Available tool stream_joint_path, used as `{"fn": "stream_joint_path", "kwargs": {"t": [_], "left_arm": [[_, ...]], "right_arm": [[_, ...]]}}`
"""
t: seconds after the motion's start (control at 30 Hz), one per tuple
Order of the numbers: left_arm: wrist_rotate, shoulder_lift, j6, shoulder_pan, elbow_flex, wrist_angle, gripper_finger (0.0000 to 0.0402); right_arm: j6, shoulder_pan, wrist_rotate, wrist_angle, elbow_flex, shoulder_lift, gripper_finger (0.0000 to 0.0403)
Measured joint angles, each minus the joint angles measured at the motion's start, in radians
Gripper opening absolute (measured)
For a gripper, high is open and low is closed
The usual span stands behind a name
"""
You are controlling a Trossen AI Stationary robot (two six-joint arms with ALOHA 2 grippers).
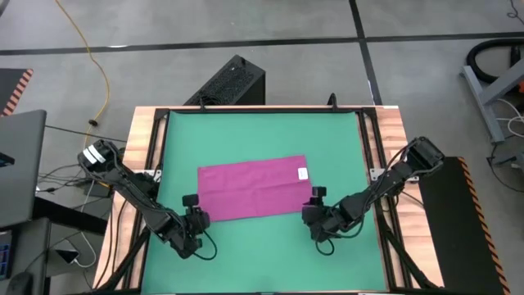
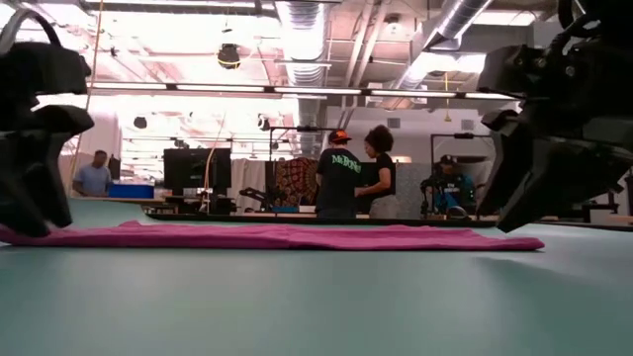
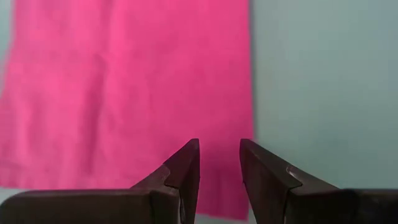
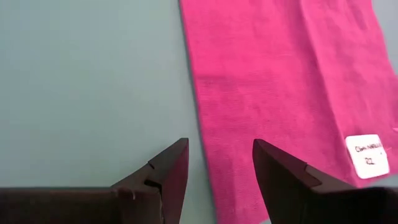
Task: Roll towel
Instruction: Fold the violet towel
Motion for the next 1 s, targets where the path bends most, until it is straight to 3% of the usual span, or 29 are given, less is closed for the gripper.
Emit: {"fn": "stream_joint_path", "kwargs": {"t": [0.1, 0.33, 0.6, 0.77, 0.87, 1.0], "left_arm": [[0.050, 0.006, -0.016, 0.005, 0.002, -0.047, 0.0105], [0.047, 0.006, -0.113, 0.054, 0.002, -0.299, 0.0105], [0.018, 0.008, -0.145, 0.128, -0.001, -0.485, 0.0105], [-0.191, -0.012, -0.166, 0.132, 0.011, -0.453, 0.0105], [-0.280, -0.061, -0.184, 0.123, 0.040, -0.406, 0.0105], [-0.348, -0.133, -0.155, 0.099, 0.039, -0.161, 0.0105]], "right_arm": [[0.005, -0.001, 0.036, 0.000, 0.000, 0.000, 0.0199], [-0.011, -0.061, 0.134, 0.036, 0.000, 0.000, 0.0199], [-0.143, -0.192, 0.142, 0.184, 0.000, 0.000, 0.0199], [-0.392, -0.261, 0.114, 0.391, 0.001, 0.000, 0.0199], [-0.463, -0.309, 0.084, 0.470, 0.001, 0.000, 0.0199], [-0.470, -0.377, -0.052, 0.497, 0.002, 0.000, 0.0199]]}}
